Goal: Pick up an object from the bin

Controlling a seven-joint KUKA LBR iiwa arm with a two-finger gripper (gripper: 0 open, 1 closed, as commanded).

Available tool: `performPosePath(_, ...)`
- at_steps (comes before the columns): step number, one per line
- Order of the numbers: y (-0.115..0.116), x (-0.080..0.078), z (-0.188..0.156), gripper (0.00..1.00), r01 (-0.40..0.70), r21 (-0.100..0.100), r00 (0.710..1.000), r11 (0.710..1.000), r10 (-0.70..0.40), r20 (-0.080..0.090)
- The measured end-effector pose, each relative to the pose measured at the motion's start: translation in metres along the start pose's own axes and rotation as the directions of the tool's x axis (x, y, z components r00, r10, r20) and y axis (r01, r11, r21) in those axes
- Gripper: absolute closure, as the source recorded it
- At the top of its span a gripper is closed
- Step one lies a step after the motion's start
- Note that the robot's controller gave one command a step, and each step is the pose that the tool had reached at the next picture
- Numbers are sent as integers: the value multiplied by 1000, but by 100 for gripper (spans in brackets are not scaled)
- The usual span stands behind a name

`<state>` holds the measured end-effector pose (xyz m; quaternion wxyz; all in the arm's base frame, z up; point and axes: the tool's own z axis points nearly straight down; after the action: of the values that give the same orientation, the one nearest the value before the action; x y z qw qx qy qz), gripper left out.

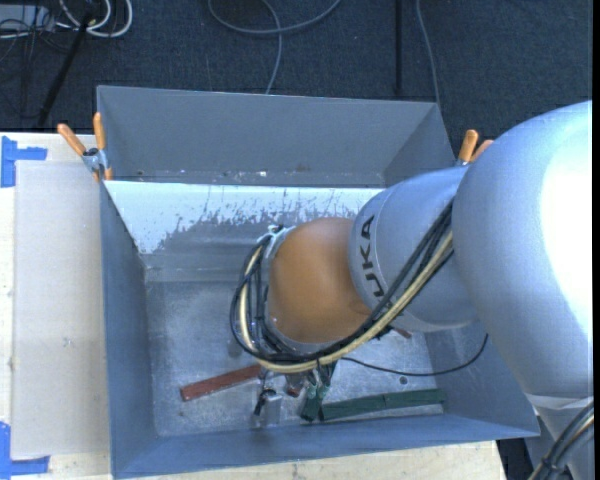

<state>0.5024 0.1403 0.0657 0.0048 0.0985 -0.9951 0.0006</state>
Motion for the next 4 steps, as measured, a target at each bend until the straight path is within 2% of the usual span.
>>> performPosePath(1, 11, -11, -35, 0, 44, 0, 999, 999, -44, 12)
performPosePath(2, 14, -17, -41, 0, -114, -1, 993, 994, 114, 10)
performPosePath(3, 9, -12, -2, 0, -157, -1, 988, 988, 157, 4)
performPosePath(4, 9, -12, -1, 0, -159, -2, 987, 987, 159, 8)
